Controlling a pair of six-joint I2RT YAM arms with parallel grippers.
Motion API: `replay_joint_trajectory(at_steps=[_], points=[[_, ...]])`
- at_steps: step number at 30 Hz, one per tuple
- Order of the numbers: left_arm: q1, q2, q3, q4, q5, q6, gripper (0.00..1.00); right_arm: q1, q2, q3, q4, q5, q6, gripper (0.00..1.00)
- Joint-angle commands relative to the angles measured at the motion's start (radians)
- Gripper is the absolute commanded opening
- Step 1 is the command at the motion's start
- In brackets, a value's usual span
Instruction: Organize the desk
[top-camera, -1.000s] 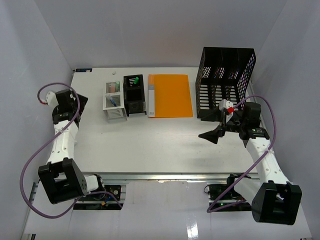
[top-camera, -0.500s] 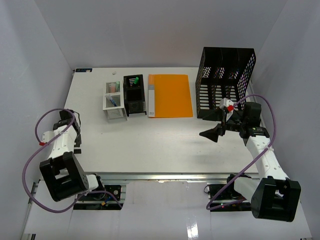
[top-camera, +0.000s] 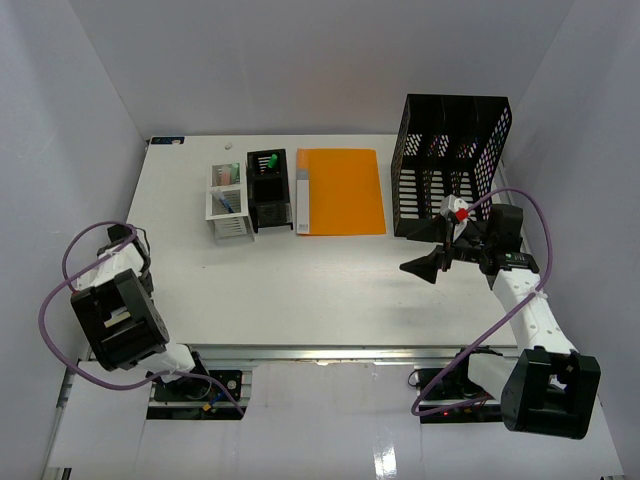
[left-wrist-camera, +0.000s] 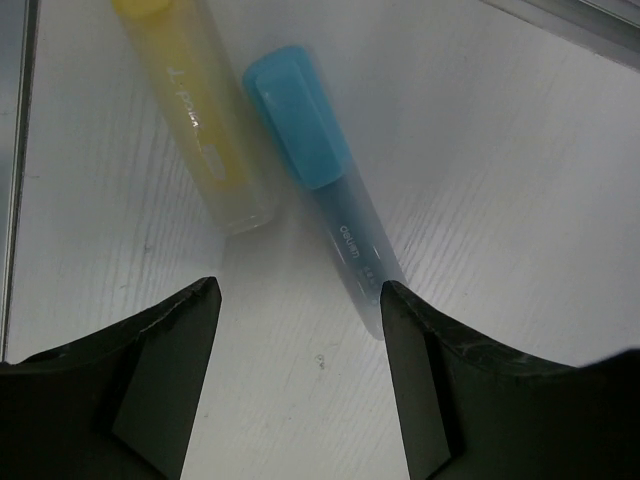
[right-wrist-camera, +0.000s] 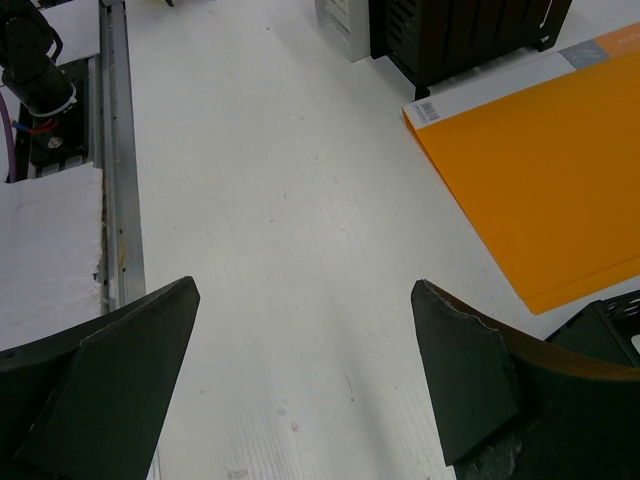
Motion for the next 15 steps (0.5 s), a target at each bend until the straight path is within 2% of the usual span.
replay_joint_trajectory(at_steps=[1, 6, 10, 15], points=[[0.020, 0.030, 0.049, 0.036, 0.023, -0.003, 0.74, -0.013, 0.004, -0.003, 0.000, -0.011, -0.013, 0.93], [0.026, 0.089, 0.095, 0.053, 0.016, 0.031, 0.68, -0.020, 0.004, -0.003, 0.000, -0.020, -0.011, 0.93], [0.036, 0.129, 0.132, 0.052, 0.010, 0.051, 0.68, -0.026, 0.004, -0.003, 0.000, -0.027, -0.010, 0.93], [0.046, 0.148, 0.139, 0.059, 0.018, 0.051, 0.74, -0.027, 0.007, -0.003, 0.002, -0.036, -0.009, 0.93]])
